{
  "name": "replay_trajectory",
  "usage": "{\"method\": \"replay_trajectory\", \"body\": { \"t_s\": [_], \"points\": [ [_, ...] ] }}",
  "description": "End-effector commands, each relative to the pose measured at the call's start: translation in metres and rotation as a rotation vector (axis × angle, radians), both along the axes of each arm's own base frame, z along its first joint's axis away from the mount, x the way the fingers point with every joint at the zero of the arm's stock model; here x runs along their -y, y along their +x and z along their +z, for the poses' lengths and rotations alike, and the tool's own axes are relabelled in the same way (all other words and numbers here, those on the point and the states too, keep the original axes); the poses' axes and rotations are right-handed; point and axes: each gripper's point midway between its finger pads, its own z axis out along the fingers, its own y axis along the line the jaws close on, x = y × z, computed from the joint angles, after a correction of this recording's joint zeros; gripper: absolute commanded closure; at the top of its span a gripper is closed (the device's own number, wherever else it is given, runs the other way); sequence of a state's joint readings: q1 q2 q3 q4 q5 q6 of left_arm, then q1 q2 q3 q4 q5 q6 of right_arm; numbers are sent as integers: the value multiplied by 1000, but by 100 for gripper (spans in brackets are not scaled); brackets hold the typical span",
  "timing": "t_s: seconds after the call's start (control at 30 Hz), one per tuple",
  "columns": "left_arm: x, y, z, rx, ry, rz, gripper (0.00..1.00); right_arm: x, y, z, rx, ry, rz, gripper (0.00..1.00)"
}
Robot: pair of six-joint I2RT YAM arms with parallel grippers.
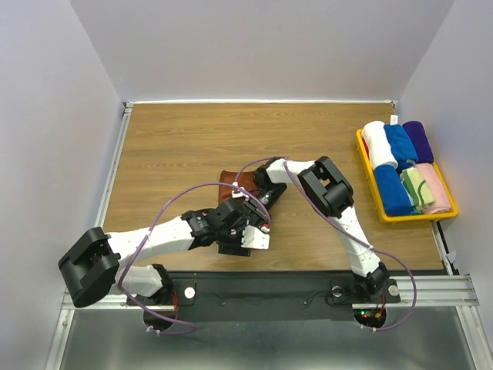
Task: Roll the towels
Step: Roll the towel
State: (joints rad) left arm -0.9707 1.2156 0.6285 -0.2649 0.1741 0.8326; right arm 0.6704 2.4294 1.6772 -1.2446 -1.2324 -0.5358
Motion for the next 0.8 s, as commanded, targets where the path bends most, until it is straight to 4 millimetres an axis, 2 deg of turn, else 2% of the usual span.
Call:
{"method": "replay_trajectory", "body": {
  "t_s": [0.0,0.03,0.1,0.17,0.2,0.23,0.27,0.3,0.33,0.37,0.4,0.43,0.47,0.5,0.53,0.57,0.6,0.7,0.73,0.77],
  "points": [
    [7,3,0,48,-16,-6,24,-1,5,6,-28,21,-14,89],
    [5,-2,-6,45,1,-18,32,-2,6,7,-35,25,-18,89],
    [-1,-10,-16,23,32,-32,41,-2,7,8,-51,26,-25,88],
    [-5,-15,-23,4,54,-38,56,-4,10,12,-53,37,-31,85],
    [-8,-19,-26,-20,69,-42,60,-4,13,14,-54,42,-39,83],
    [-9,-22,-30,-42,84,-48,63,-4,16,16,-60,41,-50,79],
    [-10,-26,-31,-64,89,-48,66,-5,20,20,-59,53,-62,70],
    [-7,-29,-30,-93,86,-47,71,-3,26,24,-54,60,-78,66],
    [-7,-30,-32,-122,95,-31,83,-3,31,29,-48,67,-92,61],
    [-5,-31,-30,-158,86,6,86,-2,36,33,-36,68,-100,56],
    [5,-32,-23,-201,53,3,88,2,45,37,-25,75,-124,48],
    [2,-35,-26,-258,73,15,90,2,55,49,0,91,-142,44],
    [0,-28,-24,-295,56,55,91,5,62,54,11,96,-159,39],
    [0,-27,-22,-326,47,53,91,6,70,61,31,104,-173,37],
    [2,-30,-15,-392,20,38,91,12,83,70,57,118,-204,31],
    [1,-29,-15,-415,21,40,91,15,90,82,81,132,-221,10],
    [-3,-19,-13,-425,9,63,91,22,101,89,98,142,-254,6],
    [-3,-17,-4,-524,-3,35,91,35,121,116,191,170,-298,3],
    [-1,-12,7,-568,-23,27,91,45,132,123,227,169,-333,3],
    [-2,-11,2,-627,-7,40,91,50,142,123,275,151,-357,2]
  ]
}}
